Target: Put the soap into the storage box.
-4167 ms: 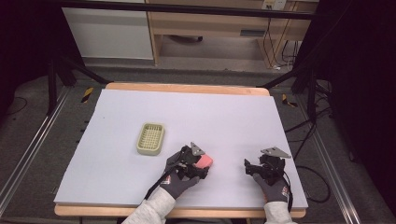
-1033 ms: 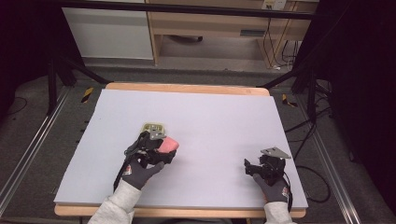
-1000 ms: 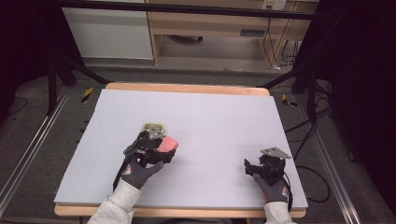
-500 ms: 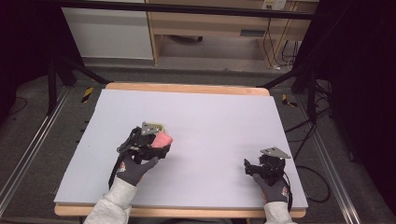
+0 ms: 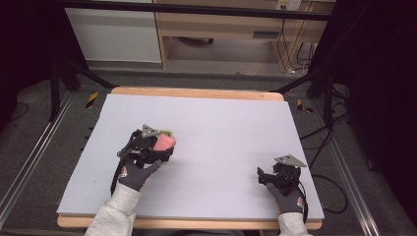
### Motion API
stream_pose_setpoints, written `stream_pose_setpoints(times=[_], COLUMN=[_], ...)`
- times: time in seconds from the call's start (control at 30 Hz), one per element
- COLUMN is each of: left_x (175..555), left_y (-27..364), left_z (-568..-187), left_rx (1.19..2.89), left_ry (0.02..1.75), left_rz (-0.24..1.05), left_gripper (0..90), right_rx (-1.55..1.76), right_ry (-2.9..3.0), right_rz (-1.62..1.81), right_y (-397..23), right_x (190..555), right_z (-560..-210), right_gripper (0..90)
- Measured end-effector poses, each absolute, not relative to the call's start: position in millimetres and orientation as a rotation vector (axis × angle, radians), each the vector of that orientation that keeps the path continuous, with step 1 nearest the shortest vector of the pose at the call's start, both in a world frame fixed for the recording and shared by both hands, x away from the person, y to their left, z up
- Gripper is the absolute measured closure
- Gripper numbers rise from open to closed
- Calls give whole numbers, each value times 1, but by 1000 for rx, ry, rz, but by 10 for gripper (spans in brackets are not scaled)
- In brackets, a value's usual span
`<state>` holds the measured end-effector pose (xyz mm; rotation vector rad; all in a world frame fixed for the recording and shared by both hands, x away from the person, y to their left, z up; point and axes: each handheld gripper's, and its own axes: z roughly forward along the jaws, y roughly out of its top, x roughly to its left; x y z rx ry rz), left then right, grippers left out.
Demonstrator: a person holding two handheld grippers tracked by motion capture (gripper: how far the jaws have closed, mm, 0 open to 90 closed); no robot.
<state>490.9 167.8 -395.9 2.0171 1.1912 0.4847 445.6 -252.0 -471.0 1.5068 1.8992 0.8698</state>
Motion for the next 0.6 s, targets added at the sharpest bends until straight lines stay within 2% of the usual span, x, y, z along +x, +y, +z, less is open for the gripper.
stream_pose_setpoints(times=[0.6], left_x=[510], left_y=[176], left_z=[-391], left_rx=[1987], left_ry=[1232], left_rz=[498], left_gripper=[372], right_rx=[1507], right_ry=[1902], right_rz=[863], right_y=[-251], right_x=[446], right_z=[-472], right_gripper=[88])
